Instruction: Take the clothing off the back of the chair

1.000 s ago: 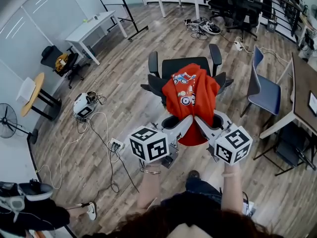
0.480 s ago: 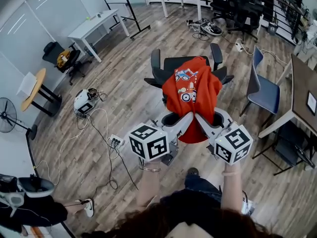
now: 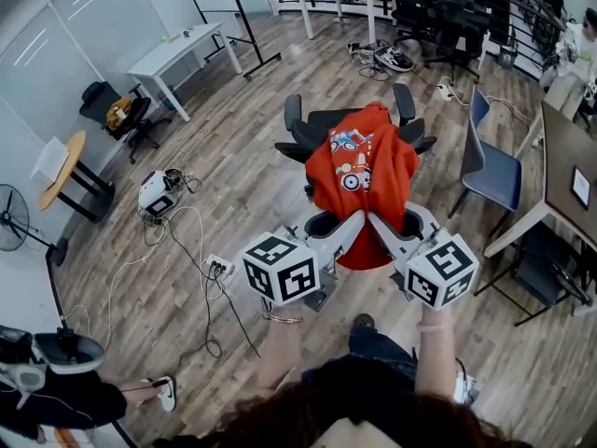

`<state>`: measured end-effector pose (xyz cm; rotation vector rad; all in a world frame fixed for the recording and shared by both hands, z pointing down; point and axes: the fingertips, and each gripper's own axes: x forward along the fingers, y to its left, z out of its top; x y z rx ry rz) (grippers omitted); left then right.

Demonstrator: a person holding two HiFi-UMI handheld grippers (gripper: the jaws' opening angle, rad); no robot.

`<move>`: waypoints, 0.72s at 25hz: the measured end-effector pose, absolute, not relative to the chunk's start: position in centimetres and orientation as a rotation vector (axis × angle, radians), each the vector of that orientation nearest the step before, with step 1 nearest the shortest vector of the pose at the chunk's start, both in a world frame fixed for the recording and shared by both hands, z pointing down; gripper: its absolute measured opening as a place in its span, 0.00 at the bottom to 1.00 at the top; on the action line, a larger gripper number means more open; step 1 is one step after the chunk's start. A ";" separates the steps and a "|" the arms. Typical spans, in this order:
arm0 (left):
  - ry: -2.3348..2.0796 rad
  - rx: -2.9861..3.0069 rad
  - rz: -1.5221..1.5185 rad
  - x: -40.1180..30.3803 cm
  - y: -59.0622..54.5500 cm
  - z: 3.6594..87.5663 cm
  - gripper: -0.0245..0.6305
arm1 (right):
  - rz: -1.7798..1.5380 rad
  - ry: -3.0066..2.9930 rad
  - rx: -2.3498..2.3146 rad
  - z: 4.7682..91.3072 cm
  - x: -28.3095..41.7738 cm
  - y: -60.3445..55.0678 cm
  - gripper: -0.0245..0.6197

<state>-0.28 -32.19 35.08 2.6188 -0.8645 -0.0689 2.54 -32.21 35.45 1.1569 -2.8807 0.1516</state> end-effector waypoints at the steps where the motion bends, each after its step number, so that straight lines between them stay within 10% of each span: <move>1: -0.867 2.622 -0.071 -0.4 -31.8 34.9 0.20 | 0.152 -2.879 1.162 35.3 2.4 -31.8 0.17; 18: -0.858 2.675 -0.066 -1.7 -26.7 34.0 0.20 | 0.108 -2.873 1.180 34.4 1.1 -26.8 0.17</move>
